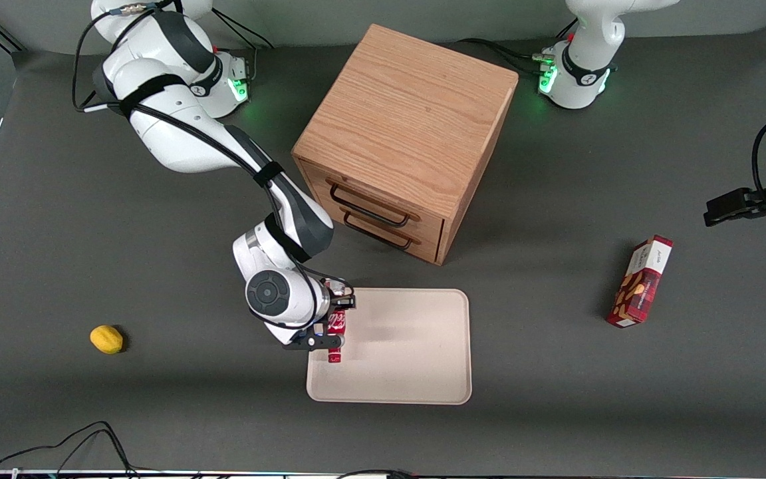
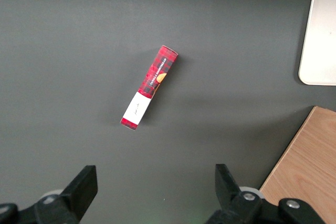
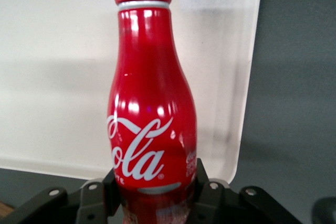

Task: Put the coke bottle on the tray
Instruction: 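Lower the bottle upright onto the tray and open the right gripper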

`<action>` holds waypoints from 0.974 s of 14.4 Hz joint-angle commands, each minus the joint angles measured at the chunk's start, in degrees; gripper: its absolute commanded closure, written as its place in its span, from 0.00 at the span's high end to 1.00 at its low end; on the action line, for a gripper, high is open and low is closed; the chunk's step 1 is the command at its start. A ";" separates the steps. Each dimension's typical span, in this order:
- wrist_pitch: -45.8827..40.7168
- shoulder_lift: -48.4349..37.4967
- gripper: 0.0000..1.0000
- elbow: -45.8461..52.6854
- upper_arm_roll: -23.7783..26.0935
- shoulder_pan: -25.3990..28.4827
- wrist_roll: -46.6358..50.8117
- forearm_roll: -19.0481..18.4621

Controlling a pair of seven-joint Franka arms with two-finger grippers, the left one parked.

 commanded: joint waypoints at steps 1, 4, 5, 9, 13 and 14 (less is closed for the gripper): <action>0.54 0.39 0.00 1.08 -0.06 -0.42 -1.31 -1.19; 3.17 1.44 0.00 1.26 -0.15 -0.68 -2.54 -1.28; 4.83 2.06 0.00 1.35 -0.15 -0.51 -2.45 -1.28; 8.98 3.12 0.00 1.70 -2.17 -0.33 -2.62 -1.20; 8.81 3.03 0.00 1.61 -2.17 -0.33 -2.10 -1.02; 8.80 3.03 0.00 1.61 -2.17 -0.33 -1.84 -0.93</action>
